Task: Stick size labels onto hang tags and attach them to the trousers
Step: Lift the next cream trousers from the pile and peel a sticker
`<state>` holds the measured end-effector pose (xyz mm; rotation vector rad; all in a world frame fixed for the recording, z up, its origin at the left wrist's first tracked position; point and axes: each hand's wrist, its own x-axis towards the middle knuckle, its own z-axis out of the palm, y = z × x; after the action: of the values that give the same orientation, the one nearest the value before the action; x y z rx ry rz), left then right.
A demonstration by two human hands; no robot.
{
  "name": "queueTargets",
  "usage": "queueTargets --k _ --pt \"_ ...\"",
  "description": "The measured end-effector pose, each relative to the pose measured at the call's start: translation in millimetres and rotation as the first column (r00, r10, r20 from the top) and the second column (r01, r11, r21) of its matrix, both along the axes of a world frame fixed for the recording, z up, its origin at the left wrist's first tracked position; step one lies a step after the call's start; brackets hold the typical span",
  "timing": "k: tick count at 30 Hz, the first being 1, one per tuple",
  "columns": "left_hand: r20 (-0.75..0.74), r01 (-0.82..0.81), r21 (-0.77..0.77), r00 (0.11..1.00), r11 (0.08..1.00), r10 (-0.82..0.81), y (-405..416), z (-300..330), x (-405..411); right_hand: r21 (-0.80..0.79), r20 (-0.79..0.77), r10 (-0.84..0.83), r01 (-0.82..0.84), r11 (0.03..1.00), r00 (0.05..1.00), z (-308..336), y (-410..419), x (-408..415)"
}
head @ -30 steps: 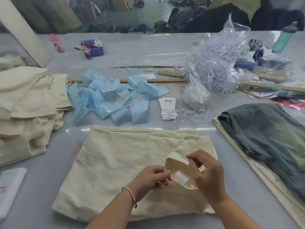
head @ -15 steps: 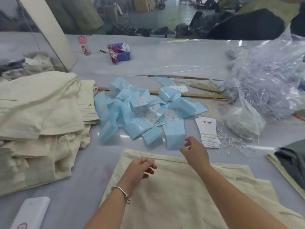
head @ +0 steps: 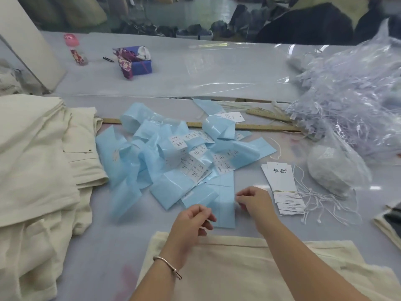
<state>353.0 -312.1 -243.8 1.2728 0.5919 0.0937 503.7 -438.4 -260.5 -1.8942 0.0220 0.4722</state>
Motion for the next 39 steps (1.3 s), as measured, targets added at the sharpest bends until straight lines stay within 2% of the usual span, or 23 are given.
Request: queueTargets --k 3,5,7,10,13,15,16,18,20,21,22,24,26,29,32,37,39 --pt "0.037 0.05 0.148 0.998 0.988 -0.056 -6 -2 25 -0.273 0.251 0.029 0.042 0.961 0.968 -2 2 15" --pt "0.0 0.111 0.315 0.993 0.942 -0.117 -13 -9 40 -0.483 0.447 0.206 0.041 0.875 0.87 3 9 35" --pt "-0.044 0.142 0.455 0.99 0.879 -0.137 -16 -18 49 -0.637 0.526 0.386 0.05 0.769 0.758 12 22 58" --pt "0.01 0.105 0.521 0.992 0.847 -0.13 -16 -29 52 -0.783 0.479 0.533 0.065 0.619 0.697 23 43 96" --pt "0.065 0.073 0.565 0.989 0.822 -0.133 -17 -43 48 -0.886 0.355 0.613 0.045 0.462 0.705 31 63 128" --pt "0.088 0.057 0.571 0.987 0.819 -0.131 -16 -44 47 -0.907 0.303 0.634 0.011 0.421 0.711 34 75 142" --pt "0.096 0.052 0.573 0.987 0.818 -0.13 -16 -44 48 -0.881 0.316 0.608 -0.013 0.473 0.728 37 81 144" --pt "0.116 0.037 0.559 0.986 0.828 -0.122 -14 -44 48 -0.727 0.319 0.441 -0.082 0.682 0.839 43 88 146" --pt "0.129 0.025 0.525 0.986 0.851 -0.109 -13 -44 49 -0.415 0.148 0.169 -0.094 0.905 0.974 54 88 148" --pt "0.136 0.019 0.511 0.985 0.859 -0.103 -13 -44 49 -0.233 0.004 0.063 -0.061 0.971 0.998 60 85 148" --pt "0.142 0.015 0.5 0.985 0.866 -0.099 -13 -43 49 -0.072 -0.144 0.019 -0.029 0.997 0.989 67 81 147" --pt "0.147 0.013 0.479 0.985 0.878 -0.095 -13 -42 49 0.107 -0.338 0.036 0.001 0.994 0.941 77 69 144" --pt "0.147 0.015 0.458 0.985 0.889 -0.093 -13 -42 49 0.197 -0.422 0.101 -0.017 0.98 0.901 82 57 141" --pt "0.146 -0.002 0.405 0.987 0.914 -0.063 -12 -39 46 0.336 -0.474 0.174 -0.006 0.942 0.863 90 42 130" --pt "0.073 -0.016 0.307 0.997 0.952 -0.007 -12 -36 47 0.444 -0.464 0.207 0.024 0.896 0.861 97 26 115" --pt "0.012 -0.048 0.117 0.999 0.992 0.047 -10 -4 55 0.537 -0.515 0.133 0.198 0.82 0.847 99 7 87" --pt "-0.067 -0.055 0.002 0.996 0.998 0.055 -11 9 62 0.564 -0.561 0.107 0.284 0.775 0.821 96 1 77"
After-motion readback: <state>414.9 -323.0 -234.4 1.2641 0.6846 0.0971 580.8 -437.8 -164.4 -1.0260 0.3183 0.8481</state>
